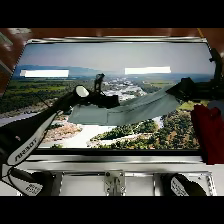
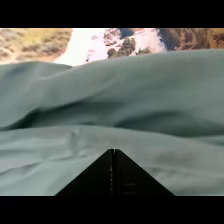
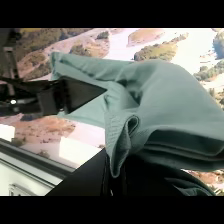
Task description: Fold the shirts.
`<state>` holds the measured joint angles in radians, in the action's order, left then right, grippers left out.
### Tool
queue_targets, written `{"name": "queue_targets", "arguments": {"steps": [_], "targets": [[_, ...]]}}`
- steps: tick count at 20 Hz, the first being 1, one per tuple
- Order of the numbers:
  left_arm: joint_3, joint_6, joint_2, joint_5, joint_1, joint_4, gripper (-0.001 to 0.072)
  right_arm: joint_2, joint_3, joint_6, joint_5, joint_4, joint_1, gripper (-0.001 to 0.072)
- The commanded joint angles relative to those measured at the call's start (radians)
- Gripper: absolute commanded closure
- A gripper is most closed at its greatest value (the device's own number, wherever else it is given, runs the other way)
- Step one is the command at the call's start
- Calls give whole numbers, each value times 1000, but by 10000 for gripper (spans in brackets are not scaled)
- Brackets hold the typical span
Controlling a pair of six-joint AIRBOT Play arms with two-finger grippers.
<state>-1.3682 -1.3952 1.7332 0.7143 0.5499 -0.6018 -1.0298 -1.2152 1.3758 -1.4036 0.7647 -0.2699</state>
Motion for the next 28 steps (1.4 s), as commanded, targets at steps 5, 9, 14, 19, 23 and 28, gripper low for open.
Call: {"name": "queue_targets", "arguments": {"steps": [5, 9, 14, 19, 23, 28], "targets": [[-73, 49, 196, -50, 192, 379, 675, 136, -1, 144, -93, 69, 0, 654], [-99, 98, 226, -24, 172, 412, 675, 136, -1, 156, -89, 127, 0, 654], [-99, 127, 113, -14, -9, 282, 678, 135, -1, 158, -12, 135, 7, 654], [-99, 90, -215, -3, -291, -32, 678, 48, -1, 156, 190, 134, 222, 655], [-99, 55, -487, 116, -550, -187, 677, -133, -1, 158, 468, 72, 520, 655], [-98, 56, -677, 393, -778, -238, 676, -457, -1, 135, 824, -192, 801, 655]]}}
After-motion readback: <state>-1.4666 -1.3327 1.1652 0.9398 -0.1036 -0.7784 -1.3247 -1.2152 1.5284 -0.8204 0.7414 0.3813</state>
